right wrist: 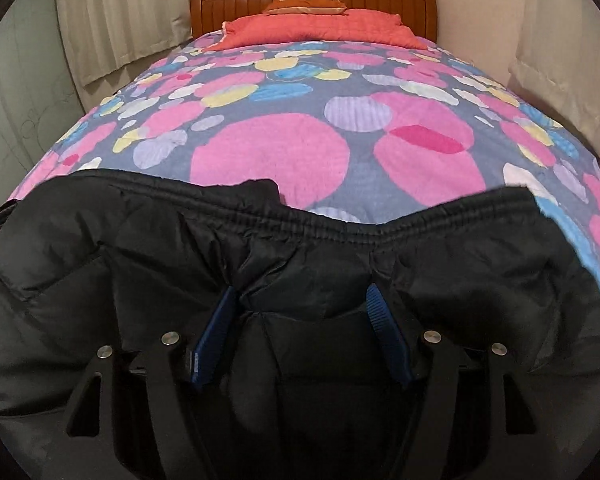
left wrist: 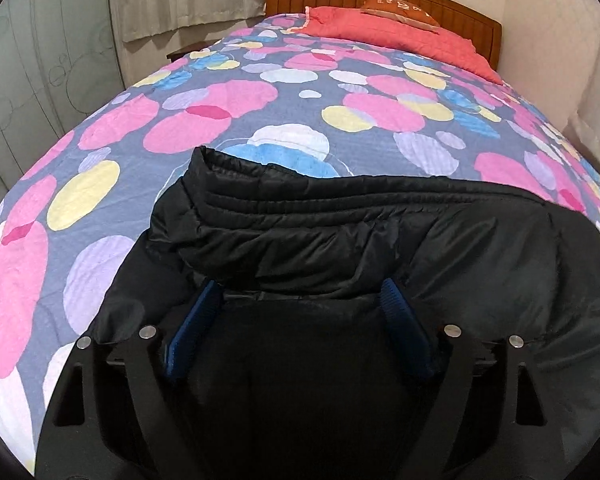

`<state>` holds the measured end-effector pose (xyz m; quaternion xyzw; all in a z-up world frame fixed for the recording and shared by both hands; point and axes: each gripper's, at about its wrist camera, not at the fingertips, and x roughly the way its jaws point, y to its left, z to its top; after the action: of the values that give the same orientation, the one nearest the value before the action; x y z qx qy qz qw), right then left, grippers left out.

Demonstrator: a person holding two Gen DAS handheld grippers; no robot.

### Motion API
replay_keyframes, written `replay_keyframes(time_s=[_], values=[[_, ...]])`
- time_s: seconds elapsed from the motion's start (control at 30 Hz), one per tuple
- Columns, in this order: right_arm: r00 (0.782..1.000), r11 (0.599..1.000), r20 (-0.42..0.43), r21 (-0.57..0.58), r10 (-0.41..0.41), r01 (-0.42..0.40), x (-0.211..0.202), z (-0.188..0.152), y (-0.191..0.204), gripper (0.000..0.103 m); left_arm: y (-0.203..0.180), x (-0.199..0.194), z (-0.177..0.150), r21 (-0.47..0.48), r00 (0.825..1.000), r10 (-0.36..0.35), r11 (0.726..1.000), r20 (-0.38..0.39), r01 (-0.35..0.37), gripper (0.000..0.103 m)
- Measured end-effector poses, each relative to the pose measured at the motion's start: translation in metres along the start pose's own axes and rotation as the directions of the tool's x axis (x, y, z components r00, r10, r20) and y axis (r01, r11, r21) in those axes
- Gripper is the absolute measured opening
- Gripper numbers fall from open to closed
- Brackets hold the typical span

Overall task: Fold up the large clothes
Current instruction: 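Carry the held jacket hem over the body toward the collar with both tools, then lower the hem onto the collar and open both tools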

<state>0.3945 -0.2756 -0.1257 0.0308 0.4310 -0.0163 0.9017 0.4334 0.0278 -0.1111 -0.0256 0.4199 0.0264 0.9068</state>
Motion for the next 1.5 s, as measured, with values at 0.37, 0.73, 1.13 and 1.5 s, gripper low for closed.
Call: replay_keyframes(time_s=[0.37, 0.73, 1.13, 1.5], values=[[0.999, 0.999, 0.022, -0.017, -0.042, 0.042, 0.005, -0.005, 0.008, 0.066, -0.02, 0.012, -0.008, 0.083, 0.992, 0.122, 0.989, 0.022, -0.124, 0.084], [0.994, 0.998, 0.106, 0.06, 0.02, -0.027, -0.051, 0.015, 0.009, 0.066, -0.018, -0.052, 0.01, -0.011, 0.996, 0.067, 0.998, 0.053, -0.067, 0.081], [0.999, 0.995, -0.027, -0.1, 0.018, -0.02, -0.001, 0.005, 0.074, 0.065, -0.081, -0.004, -0.009, 0.127, 0.999, 0.027, 0.992, -0.033, -0.023, 0.083], [0.997, 1.0, 0.075, -0.009, -0.02, 0.021, -0.064, -0.007, 0.019, 0.066, -0.051, -0.057, -0.017, 0.129, 0.996, 0.057, 0.989, 0.065, -0.065, 0.08]])
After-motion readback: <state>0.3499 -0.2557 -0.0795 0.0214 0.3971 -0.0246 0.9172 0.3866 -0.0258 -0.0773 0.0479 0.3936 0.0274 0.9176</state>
